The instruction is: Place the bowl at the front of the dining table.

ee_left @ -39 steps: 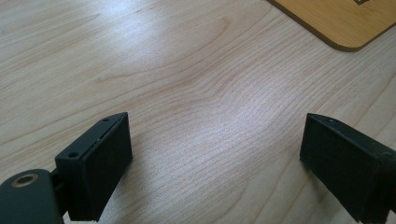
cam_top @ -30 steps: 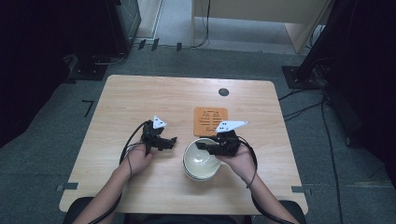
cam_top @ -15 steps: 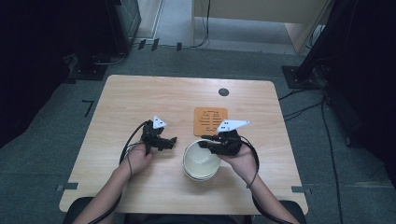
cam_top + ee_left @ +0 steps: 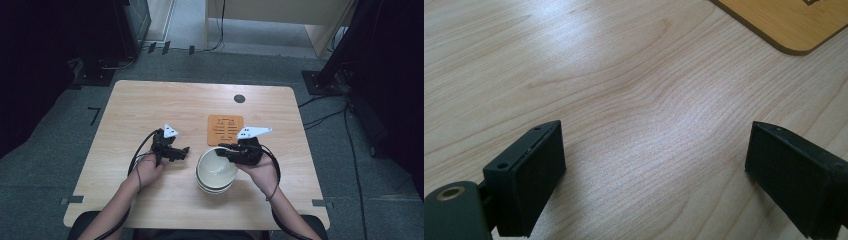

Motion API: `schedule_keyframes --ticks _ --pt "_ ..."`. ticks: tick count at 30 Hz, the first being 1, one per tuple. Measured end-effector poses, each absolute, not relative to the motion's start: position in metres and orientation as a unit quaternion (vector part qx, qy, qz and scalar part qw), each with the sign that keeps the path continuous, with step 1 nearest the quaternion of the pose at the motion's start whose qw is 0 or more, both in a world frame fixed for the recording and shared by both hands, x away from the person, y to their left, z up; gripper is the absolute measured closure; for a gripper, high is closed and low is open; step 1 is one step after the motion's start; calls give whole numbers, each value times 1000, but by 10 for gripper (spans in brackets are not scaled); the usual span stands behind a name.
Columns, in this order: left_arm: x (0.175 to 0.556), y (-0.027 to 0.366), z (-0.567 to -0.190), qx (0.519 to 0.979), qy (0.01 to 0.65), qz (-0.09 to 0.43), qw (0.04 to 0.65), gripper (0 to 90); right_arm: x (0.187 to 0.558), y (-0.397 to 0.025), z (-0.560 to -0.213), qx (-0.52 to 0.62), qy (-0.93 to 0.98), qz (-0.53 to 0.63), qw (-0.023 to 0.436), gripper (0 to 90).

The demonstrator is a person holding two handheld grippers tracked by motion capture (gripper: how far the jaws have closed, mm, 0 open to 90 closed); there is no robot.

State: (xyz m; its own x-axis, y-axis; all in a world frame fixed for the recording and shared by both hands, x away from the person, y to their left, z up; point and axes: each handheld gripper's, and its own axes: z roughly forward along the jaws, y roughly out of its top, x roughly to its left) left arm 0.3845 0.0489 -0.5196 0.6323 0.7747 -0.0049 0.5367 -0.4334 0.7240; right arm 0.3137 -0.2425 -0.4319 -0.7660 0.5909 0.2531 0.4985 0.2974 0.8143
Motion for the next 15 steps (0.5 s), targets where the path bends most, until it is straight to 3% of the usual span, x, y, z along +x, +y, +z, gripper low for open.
schedule_keyframes --ticks 15 --pt "384 49 -520 830 395 167 357 88 313 -247 -420 347 794 497 45 739"
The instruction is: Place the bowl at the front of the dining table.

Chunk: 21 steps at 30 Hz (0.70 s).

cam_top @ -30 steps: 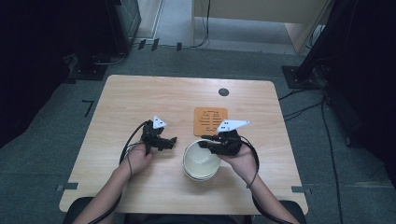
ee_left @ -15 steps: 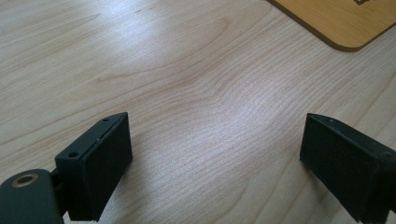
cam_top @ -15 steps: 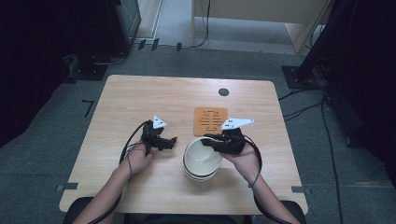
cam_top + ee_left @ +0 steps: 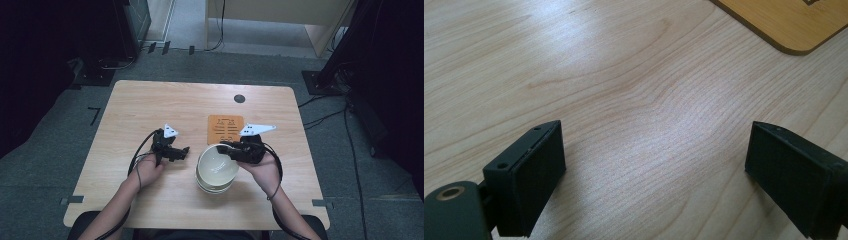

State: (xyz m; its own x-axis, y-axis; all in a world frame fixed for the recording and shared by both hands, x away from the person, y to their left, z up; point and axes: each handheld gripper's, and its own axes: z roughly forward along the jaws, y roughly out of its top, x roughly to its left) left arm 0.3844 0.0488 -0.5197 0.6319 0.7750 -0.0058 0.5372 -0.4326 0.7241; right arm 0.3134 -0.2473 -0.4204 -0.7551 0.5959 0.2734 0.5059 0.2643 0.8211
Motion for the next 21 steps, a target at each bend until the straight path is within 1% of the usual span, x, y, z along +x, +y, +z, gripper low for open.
schedule_keyframes --ticks 21 --pt "384 52 -519 827 399 159 364 89 317 -246 -429 357 799 484 27 744"
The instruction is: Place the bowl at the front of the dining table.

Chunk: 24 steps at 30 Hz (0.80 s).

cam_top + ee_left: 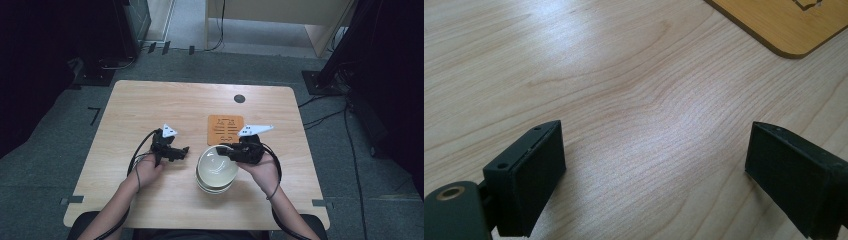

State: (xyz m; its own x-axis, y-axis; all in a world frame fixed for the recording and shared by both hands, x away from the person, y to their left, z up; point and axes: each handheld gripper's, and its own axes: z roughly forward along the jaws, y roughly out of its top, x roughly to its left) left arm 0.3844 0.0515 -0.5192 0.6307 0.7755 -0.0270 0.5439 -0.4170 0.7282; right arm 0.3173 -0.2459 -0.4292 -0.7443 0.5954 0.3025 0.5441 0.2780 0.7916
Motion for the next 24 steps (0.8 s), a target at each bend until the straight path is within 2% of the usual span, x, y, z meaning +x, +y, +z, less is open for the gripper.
schedule_keyframes --ticks 14,24 --pt "384 50 -519 829 397 163 359 88 313 -250 -433 358 803 475 22 746" --pt "384 50 -519 829 396 164 358 88 315 -249 -423 359 800 479 40 750"
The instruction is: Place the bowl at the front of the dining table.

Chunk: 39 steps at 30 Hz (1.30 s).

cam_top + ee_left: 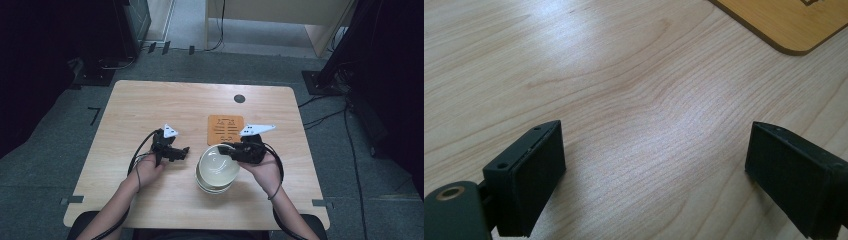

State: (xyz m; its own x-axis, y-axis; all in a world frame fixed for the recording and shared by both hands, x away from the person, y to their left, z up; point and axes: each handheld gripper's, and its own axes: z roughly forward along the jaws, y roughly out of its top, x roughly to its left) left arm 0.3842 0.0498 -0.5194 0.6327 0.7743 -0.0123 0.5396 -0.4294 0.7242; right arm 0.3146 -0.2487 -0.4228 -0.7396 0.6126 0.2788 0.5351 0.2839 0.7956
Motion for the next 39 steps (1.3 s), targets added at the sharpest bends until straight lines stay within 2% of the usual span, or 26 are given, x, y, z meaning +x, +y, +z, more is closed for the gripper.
schedule_keyframes --ticks 13,18,24,39 --pt "384 49 -520 830 395 167 357 88 319 -251 -416 363 796 482 47 764" --pt "384 49 -520 830 395 167 357 88 318 -251 -415 364 797 479 50 814" --pt "384 49 -520 830 395 167 357 88 316 -248 -415 356 804 472 65 814" --pt "384 49 -520 830 395 166 357 88 320 -248 -413 367 798 473 63 814"
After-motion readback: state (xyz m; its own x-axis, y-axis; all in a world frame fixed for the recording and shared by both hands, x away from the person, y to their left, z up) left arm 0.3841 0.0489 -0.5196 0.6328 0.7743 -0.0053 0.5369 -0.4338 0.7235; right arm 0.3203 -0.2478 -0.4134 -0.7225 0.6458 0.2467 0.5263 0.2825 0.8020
